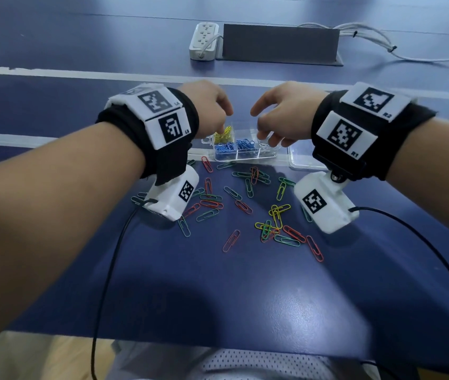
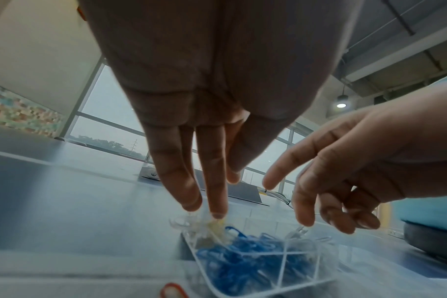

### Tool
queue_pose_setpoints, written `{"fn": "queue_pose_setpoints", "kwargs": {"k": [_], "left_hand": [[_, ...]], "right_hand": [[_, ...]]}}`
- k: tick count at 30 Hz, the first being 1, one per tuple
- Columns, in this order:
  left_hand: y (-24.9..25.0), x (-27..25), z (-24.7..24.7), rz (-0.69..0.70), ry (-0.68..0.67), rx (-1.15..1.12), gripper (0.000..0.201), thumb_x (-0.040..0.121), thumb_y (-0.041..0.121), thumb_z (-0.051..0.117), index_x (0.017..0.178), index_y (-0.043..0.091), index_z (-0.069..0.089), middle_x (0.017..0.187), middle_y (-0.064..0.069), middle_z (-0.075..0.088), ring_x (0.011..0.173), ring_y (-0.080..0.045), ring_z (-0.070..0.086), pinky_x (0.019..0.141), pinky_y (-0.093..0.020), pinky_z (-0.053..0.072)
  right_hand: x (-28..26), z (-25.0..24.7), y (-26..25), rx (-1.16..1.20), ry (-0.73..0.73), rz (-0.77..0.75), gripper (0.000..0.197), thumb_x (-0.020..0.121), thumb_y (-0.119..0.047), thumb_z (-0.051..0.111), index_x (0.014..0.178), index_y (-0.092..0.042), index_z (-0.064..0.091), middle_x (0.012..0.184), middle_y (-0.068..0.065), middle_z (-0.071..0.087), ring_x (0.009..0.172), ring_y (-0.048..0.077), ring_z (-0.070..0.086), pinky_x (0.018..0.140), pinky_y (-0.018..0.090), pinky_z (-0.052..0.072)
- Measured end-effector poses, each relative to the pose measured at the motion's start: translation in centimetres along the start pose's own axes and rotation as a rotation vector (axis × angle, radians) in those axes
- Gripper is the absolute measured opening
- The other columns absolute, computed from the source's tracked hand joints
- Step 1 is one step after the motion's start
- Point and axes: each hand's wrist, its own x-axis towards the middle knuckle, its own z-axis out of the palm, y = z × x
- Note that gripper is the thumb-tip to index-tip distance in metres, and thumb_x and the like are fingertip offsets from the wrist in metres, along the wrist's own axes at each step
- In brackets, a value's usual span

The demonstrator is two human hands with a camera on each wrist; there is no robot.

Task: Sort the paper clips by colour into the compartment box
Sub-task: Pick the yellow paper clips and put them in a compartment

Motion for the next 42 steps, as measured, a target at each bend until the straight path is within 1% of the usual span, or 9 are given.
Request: {"fn": "queue_pose_setpoints", "kwargs": {"k": [3, 7, 11, 17, 24, 28, 31, 34, 42], "left_hand": [[-0.4, 0.0, 0.1, 0.023, 0.019, 0.033, 0.036, 0.084, 0.005, 0.051, 0.111, 0.024, 0.064, 0.098, 0.003, 0.071, 0.071, -0.01, 0.058, 0.067, -0.024, 0.048], [-1.0, -0.3, 0.2, 0.073, 0.058, 0.024, 0.034, 0.085, 0.009, 0.047, 0.109, 0.027, 0.063, 0.109, -0.001, 0.069, 0.096, -0.019, 0.064, 0.085, -0.029, 0.05], [-0.1, -1.4, 0.6, 0.222, 0.119, 0.098, 0.028, 0.084, 0.012, 0.048, 0.101, 0.021, 0.068, 0.086, 0.0, 0.066, 0.08, -0.016, 0.058, 0.072, -0.02, 0.042], [2.0, -3.6, 2.3, 0.428, -0.219, 0.402, 0.013, 0.079, 0.03, 0.066, 0.087, 0.023, 0.073, 0.056, 0.011, 0.053, 0.055, -0.007, 0.05, 0.061, -0.021, 0.04], [3.0, -4.8, 3.9, 0.526, -0.395, 0.466, 0.017, 0.07, 0.04, 0.073, 0.077, 0.024, 0.075, 0.046, 0.012, 0.059, 0.047, 0.002, 0.051, 0.047, -0.005, 0.036], [3.4, -5.4, 4.7, 0.528, -0.451, 0.513, 0.019, 0.07, 0.037, 0.076, 0.084, 0.024, 0.077, 0.06, 0.01, 0.06, 0.052, 0.0, 0.048, 0.055, -0.015, 0.039], [3.3, -5.4, 5.0, 0.498, -0.479, 0.551, 0.02, 0.071, 0.034, 0.076, 0.089, 0.025, 0.075, 0.06, 0.015, 0.051, 0.054, 0.001, 0.043, 0.058, -0.021, 0.04], [3.0, -5.6, 4.9, 0.509, -0.461, 0.556, 0.015, 0.072, 0.031, 0.076, 0.085, 0.024, 0.075, 0.058, 0.013, 0.052, 0.053, 0.0, 0.044, 0.055, -0.016, 0.038], [2.7, -6.5, 4.2, 0.521, -0.4, 0.593, 0.01, 0.076, 0.021, 0.06, 0.067, 0.026, 0.06, 0.054, 0.011, 0.05, 0.05, -0.003, 0.043, 0.052, -0.018, 0.04]], "right_hand": [[-0.2, 0.2, 0.2, -0.024, 0.0, -0.03, 0.035, 0.089, -0.01, 0.045, 0.121, -0.017, 0.057, 0.086, 0.003, 0.069, 0.061, 0.012, 0.061, 0.053, 0.023, 0.049], [-0.8, -0.1, 1.0, -0.075, 0.004, -0.069, 0.026, 0.084, -0.009, 0.051, 0.102, -0.019, 0.066, 0.085, 0.006, 0.073, 0.064, 0.017, 0.062, 0.056, 0.023, 0.05], [-2.4, -0.5, 1.6, -0.413, -0.099, -0.255, 0.018, 0.078, -0.017, 0.062, 0.086, -0.027, 0.073, 0.068, -0.005, 0.066, 0.059, 0.007, 0.055, 0.062, 0.021, 0.044], [-4.2, 0.7, 2.7, -0.788, -0.301, -0.398, 0.023, 0.075, -0.021, 0.066, 0.095, -0.03, 0.073, 0.076, -0.01, 0.062, 0.072, 0.013, 0.051, 0.074, 0.021, 0.043], [-4.9, 0.7, 4.0, -0.782, -0.239, -0.464, 0.011, 0.074, -0.025, 0.057, 0.066, -0.028, 0.064, 0.077, -0.002, 0.07, 0.075, 0.025, 0.059, 0.075, 0.036, 0.053], [-5.6, 0.8, 4.3, -0.73, -0.165, -0.424, 0.004, 0.076, -0.023, 0.057, 0.08, -0.022, 0.055, 0.059, -0.008, 0.05, 0.055, 0.016, 0.043, 0.053, 0.023, 0.036], [-5.6, 0.9, 4.6, -0.63, -0.124, -0.376, 0.024, 0.079, -0.017, 0.05, 0.1, -0.021, 0.061, 0.063, -0.009, 0.053, 0.059, 0.017, 0.041, 0.065, 0.03, 0.046], [-5.9, 1.2, 4.7, -0.628, -0.137, -0.344, 0.024, 0.083, -0.016, 0.047, 0.092, -0.022, 0.069, 0.084, 0.006, 0.069, 0.07, 0.021, 0.042, 0.077, 0.038, 0.052], [-6.5, 2.2, 4.0, -0.698, -0.14, -0.334, 0.023, 0.074, -0.043, 0.067, 0.087, -0.025, 0.071, 0.076, -0.001, 0.065, 0.07, 0.02, 0.048, 0.072, 0.029, 0.049]]}}
